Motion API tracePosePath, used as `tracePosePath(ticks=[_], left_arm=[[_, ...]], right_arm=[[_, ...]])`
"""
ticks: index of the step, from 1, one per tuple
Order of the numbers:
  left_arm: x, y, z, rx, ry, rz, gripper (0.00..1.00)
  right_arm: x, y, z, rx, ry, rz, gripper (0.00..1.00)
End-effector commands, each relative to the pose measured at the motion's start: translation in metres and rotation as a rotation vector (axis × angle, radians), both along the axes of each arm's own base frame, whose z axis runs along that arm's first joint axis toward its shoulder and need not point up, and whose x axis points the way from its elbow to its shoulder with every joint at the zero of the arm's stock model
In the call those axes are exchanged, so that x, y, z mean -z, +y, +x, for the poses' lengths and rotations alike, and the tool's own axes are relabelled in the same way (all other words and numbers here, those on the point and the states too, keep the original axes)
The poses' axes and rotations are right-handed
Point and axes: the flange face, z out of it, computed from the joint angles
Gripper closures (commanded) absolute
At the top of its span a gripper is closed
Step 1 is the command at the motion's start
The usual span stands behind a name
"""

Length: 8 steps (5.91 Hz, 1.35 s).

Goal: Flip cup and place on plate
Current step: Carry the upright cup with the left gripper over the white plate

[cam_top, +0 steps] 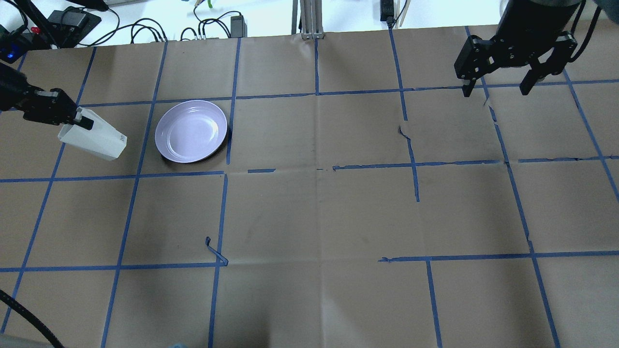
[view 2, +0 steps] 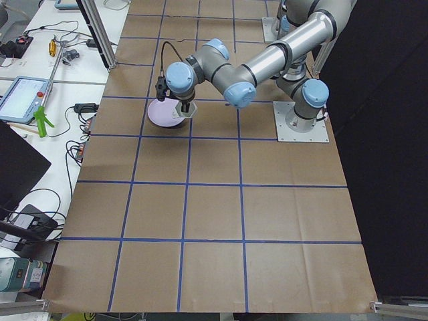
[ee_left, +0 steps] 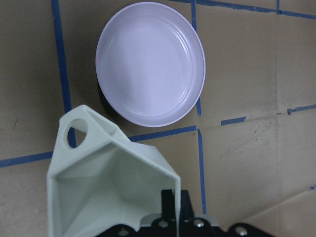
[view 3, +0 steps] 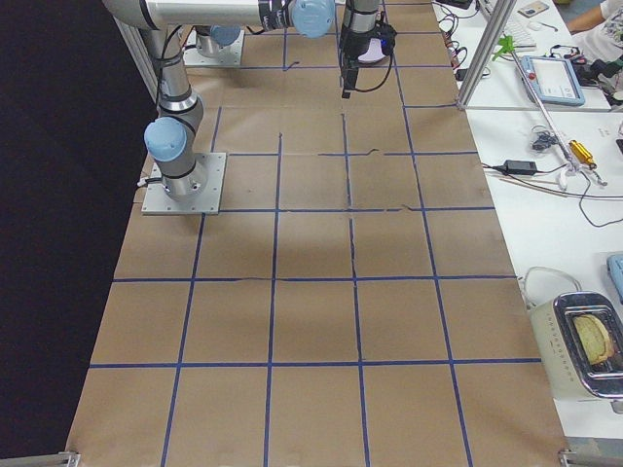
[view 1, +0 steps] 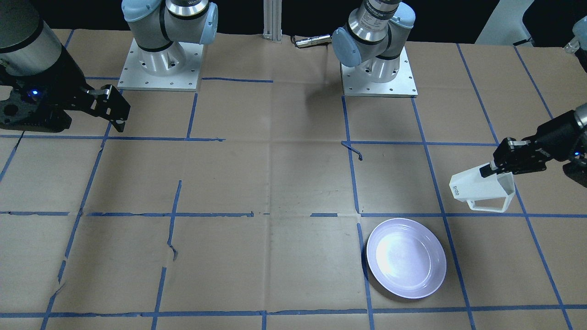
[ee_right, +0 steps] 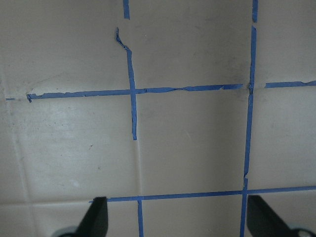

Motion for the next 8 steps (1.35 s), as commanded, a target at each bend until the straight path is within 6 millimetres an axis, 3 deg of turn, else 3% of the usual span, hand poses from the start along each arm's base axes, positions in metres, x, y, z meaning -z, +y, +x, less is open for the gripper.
tracePosePath(ticks=[1, 2, 3, 6, 7, 8], left_arm=[[0.009, -0.038, -0.083, 0.066, -0.203, -0.035, 1.0], [0.025, -0.055, -0.128, 0.16, -0.296, -0.072, 1.0], [0.049, -0.061, -0.158, 0.225, -0.389, -0.08, 1.0], [0.087, -0.07, -0.176, 0.252, -0.43, -0.153, 1.0], [0.106, -0.066, -0.203, 0.289, -0.428, -0.15, 1.0], [0.105, -0.063, -0.208, 0.301, -0.447, -0.151, 1.0]], right_arm=[[0.0, 0.0, 0.0, 0.0, 0.0, 0.0, 0.0], [0.0, 0.0, 0.0, 0.0, 0.0, 0.0, 0.0], [0.0, 0.0, 0.0, 0.0, 0.0, 0.0, 0.0], [0.0, 0.0, 0.0, 0.0, 0.0, 0.0, 0.0], [0.0, 0.0, 0.0, 0.0, 0.0, 0.0, 0.0], [0.0, 0.0, 0.0, 0.0, 0.0, 0.0, 0.0]])
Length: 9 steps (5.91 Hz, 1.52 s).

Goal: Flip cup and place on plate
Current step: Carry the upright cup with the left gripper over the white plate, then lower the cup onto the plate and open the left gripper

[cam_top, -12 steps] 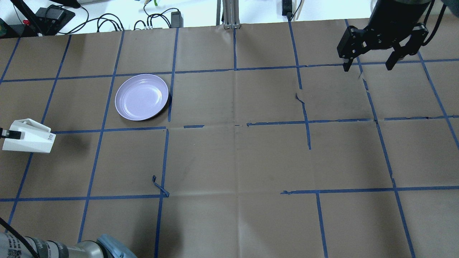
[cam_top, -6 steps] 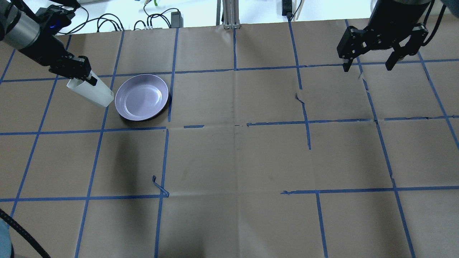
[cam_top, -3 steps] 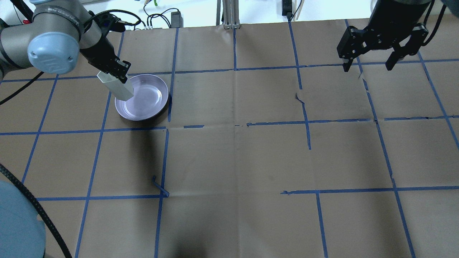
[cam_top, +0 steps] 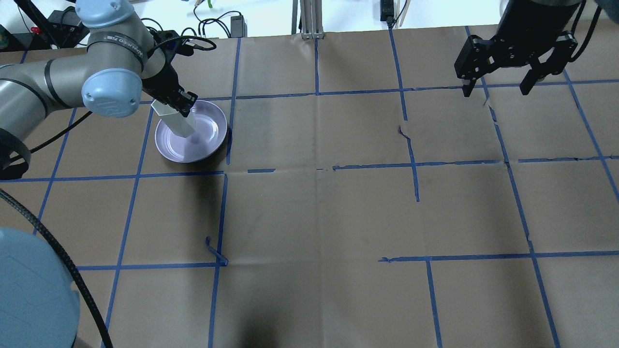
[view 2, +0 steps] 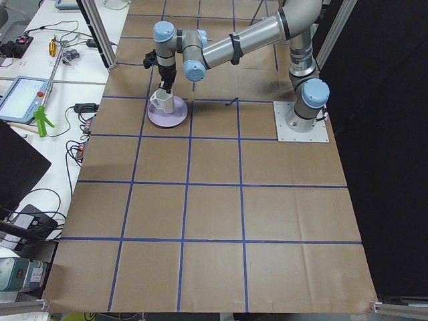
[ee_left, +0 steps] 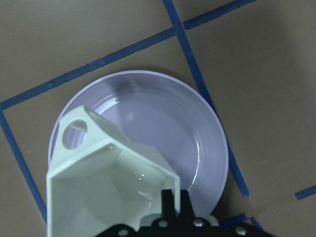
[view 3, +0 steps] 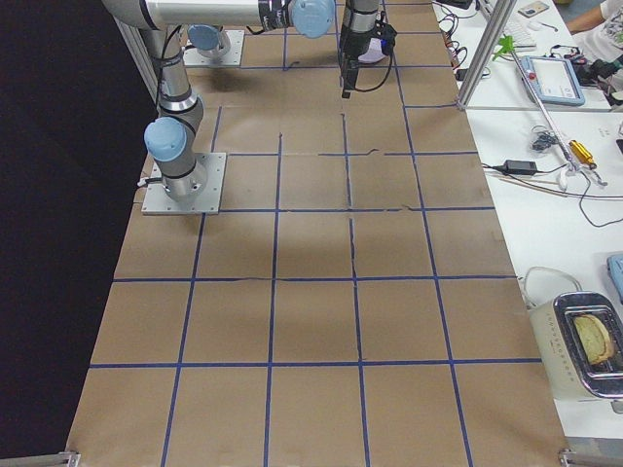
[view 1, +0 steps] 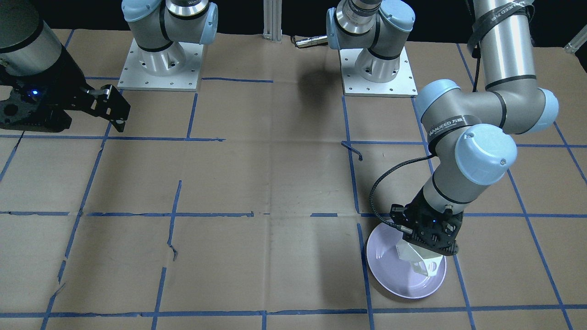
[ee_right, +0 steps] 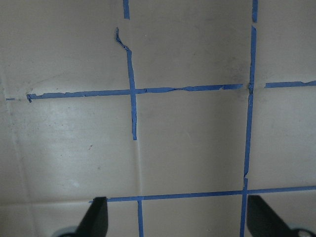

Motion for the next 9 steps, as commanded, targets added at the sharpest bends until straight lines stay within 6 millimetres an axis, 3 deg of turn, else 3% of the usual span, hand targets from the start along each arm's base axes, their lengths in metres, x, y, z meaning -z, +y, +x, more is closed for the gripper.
tracePosePath(ticks=[1, 2, 3, 4, 5, 6, 9], left_arm=[[0.012, 0.002, -0.01, 0.013, -0.013, 0.012, 1.0], [0.02, 0.002, -0.01, 0.013, -0.012, 0.026, 0.98], [0.033, -0.001, -0.01, 0.015, -0.012, 0.043, 0.88], [0.034, -0.001, -0.008, 0.015, -0.015, 0.048, 0.18], [0.031, 0.001, -0.007, 0.015, -0.016, 0.054, 0.02], [0.014, 0.0, -0.01, 0.015, -0.016, 0.051, 0.02], [-0.091, 0.051, -0.026, -0.117, -0.002, 0.064, 0.02]], right_arm=[[0.0, 0.0, 0.0, 0.0, 0.0, 0.0, 0.0], [0.0, 0.0, 0.0, 0.0, 0.0, 0.0, 0.0], [0.0, 0.0, 0.0, 0.0, 0.0, 0.0, 0.0], [0.0, 0.0, 0.0, 0.0, 0.0, 0.0, 0.0], [0.0, 0.0, 0.0, 0.0, 0.0, 0.0, 0.0], [0.0, 0.0, 0.0, 0.0, 0.0, 0.0, 0.0], [0.0, 0.0, 0.0, 0.0, 0.0, 0.0, 0.0]])
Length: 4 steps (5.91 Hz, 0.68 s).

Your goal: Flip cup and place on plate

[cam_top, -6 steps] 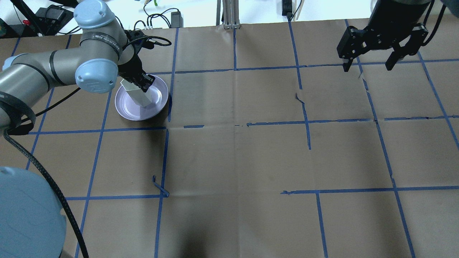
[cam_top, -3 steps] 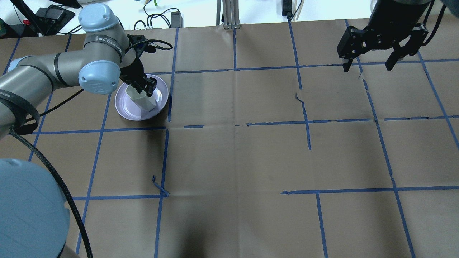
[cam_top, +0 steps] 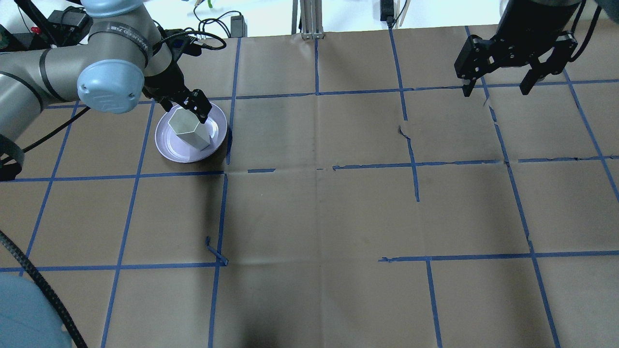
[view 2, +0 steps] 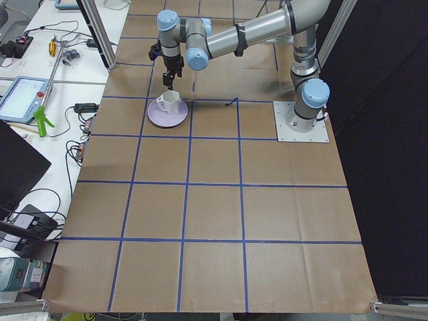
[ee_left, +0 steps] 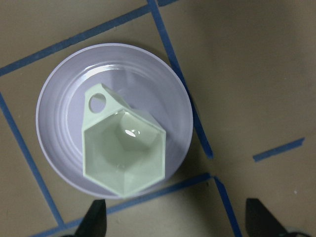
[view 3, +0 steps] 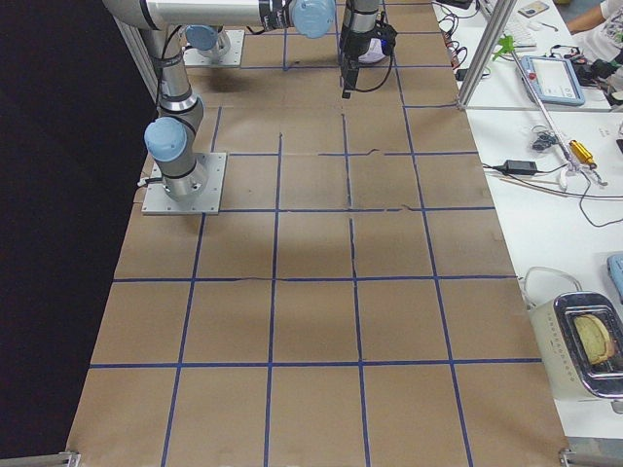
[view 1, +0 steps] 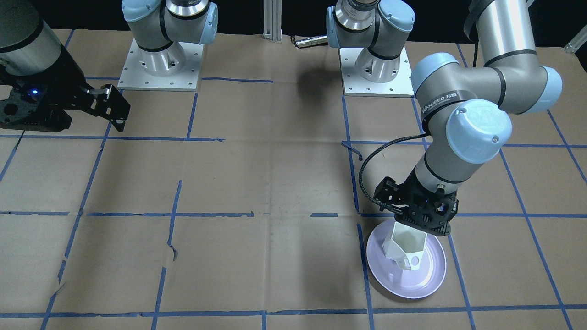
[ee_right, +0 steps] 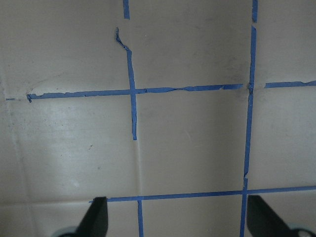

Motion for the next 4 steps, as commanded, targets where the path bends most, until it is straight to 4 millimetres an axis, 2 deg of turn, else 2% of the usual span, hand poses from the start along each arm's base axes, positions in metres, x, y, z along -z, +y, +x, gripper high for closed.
tracePosePath(ticks=[1, 2, 3, 4], left_arm=[[-0.073, 0.045, -0.027, -0.082, 0.001, 0.046, 0.02], [-0.106, 0.063, -0.04, -0.136, 0.007, 0.073, 0.01], [-0.12, 0.076, -0.043, -0.197, 0.016, 0.083, 0.01], [-0.127, 0.079, -0.049, -0.255, 0.053, 0.076, 0.01]], right_arm=[[0.0, 0.0, 0.0, 0.0, 0.0, 0.0, 0.0], [0.0, 0.0, 0.0, 0.0, 0.0, 0.0, 0.0], [0.0, 0.0, 0.0, 0.0, 0.0, 0.0, 0.0], [0.0, 0.0, 0.0, 0.0, 0.0, 0.0, 0.0]])
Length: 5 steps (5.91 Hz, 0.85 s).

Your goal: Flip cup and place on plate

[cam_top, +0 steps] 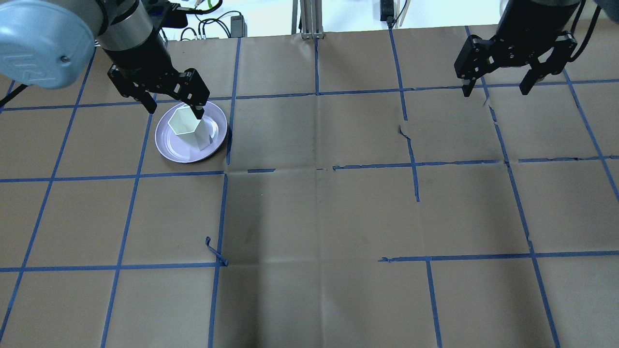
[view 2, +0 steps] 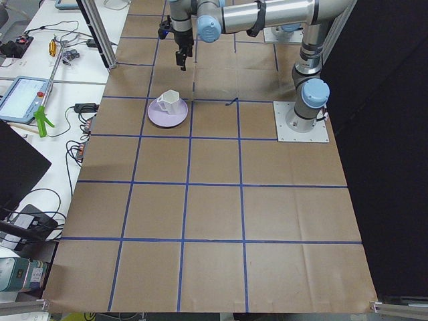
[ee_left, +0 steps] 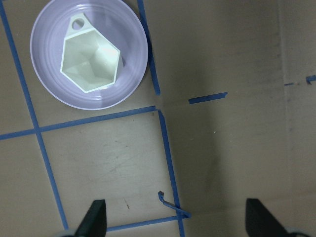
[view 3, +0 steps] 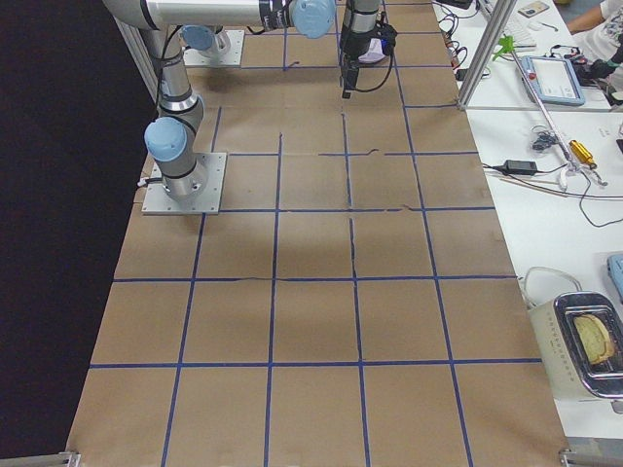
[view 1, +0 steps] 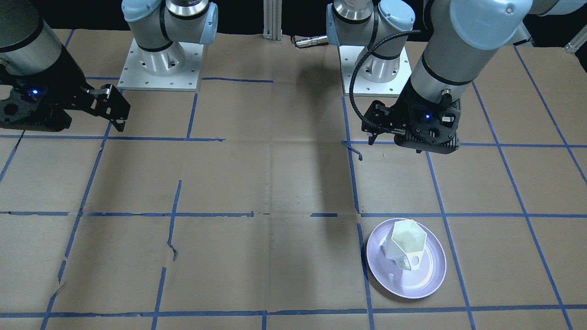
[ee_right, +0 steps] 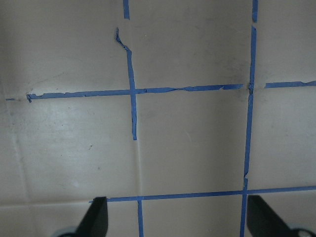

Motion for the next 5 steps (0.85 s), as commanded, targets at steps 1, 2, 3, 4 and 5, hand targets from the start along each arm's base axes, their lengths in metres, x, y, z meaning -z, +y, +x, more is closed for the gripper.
tracePosePath(ticks=[1, 2, 3, 4, 5], left_arm=[[-0.0122, 0.0093, -0.0054, -0.057, 0.016, -0.006, 0.01], [-0.0083, 0.009, -0.0054, -0.052, 0.016, -0.003, 0.01], [-0.0084, 0.0132, -0.0056, -0.037, 0.02, -0.006, 0.01], [-0.0084, 0.0139, -0.0056, -0.037, 0.02, -0.006, 0.01], [-0.0087, 0.0136, -0.0056, -0.037, 0.02, -0.009, 0.01]], right_arm=[[0.0, 0.0, 0.0, 0.0, 0.0, 0.0, 0.0], [0.0, 0.0, 0.0, 0.0, 0.0, 0.0, 0.0], [0.0, 0.0, 0.0, 0.0, 0.0, 0.0, 0.0], [0.0, 0.0, 0.0, 0.0, 0.0, 0.0, 0.0], [0.0, 0.0, 0.0, 0.0, 0.0, 0.0, 0.0]])
